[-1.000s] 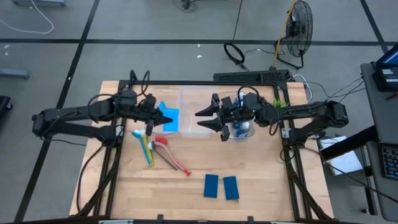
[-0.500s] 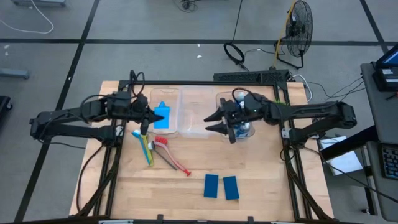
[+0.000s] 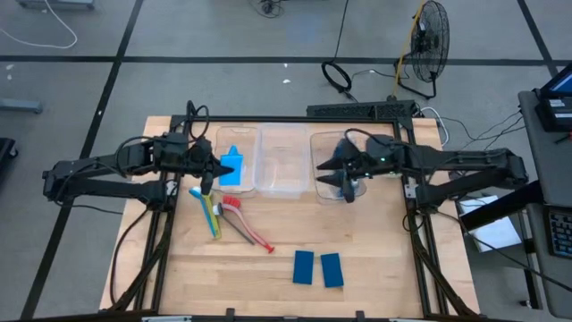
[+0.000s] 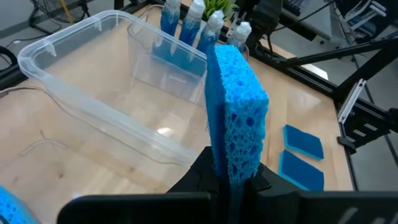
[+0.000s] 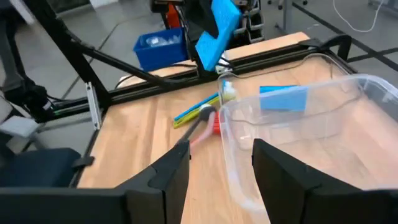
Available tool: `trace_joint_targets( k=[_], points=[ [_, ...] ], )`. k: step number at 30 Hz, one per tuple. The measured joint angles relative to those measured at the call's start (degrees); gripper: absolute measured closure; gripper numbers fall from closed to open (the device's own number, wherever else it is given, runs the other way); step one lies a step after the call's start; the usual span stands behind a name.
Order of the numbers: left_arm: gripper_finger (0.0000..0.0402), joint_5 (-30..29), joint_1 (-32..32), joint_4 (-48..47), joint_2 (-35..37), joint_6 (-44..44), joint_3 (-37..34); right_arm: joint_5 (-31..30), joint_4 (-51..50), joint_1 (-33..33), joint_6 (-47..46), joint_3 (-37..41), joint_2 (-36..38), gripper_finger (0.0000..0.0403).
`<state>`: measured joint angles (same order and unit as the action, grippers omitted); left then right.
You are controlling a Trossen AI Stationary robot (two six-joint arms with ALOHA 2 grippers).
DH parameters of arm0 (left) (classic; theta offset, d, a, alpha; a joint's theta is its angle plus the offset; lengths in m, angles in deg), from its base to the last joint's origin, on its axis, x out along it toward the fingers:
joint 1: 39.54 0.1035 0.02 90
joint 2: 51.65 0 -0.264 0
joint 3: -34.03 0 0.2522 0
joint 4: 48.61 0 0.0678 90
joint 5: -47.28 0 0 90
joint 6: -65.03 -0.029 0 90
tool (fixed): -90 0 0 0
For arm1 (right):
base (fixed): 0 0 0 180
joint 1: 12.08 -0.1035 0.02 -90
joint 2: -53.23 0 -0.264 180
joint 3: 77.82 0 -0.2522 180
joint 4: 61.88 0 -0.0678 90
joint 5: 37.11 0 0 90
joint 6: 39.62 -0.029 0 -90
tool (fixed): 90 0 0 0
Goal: Pick & Place Kitchen Sink Supplies
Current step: Put the blue sponge into the left transparent bin
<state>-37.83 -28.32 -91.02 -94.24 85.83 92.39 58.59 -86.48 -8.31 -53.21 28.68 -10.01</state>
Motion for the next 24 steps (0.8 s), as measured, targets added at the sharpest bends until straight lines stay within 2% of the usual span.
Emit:
trace_joint_targets(
  k=[4, 9, 17, 21, 24],
  points=[
    [0.0392, 0.0, 0.0, -0.1, 0.0, -0.6, 0.0, -0.1, 4.7, 0.0, -2.8, 7.9, 7.2, 0.0237],
    [0.0392, -0.5, 0.0, -0.1, 0.0, -0.7, 0.0, 0.1, 18.8, -0.1, -8.3, 22.0, 17.4, 0.0239],
    [0.0392, -1.0, 1.9, -0.9, -0.9, -0.6, 0.0, 0.1, 47.9, -0.1, -18.8, 45.0, 31.2, 0.0237],
    [0.0392, -1.1, 3.9, -2.6, -2.5, -0.6, 0.1, 0.0, 64.3, -0.1, -25.6, 54.8, 34.4, 0.0238],
    [0.0392, -0.7, 5.2, -3.0, -4.1, -1.6, 0.0, -0.2, 74.0, -0.1, -28.9, 58.4, 35.3, 0.024]
  ],
)
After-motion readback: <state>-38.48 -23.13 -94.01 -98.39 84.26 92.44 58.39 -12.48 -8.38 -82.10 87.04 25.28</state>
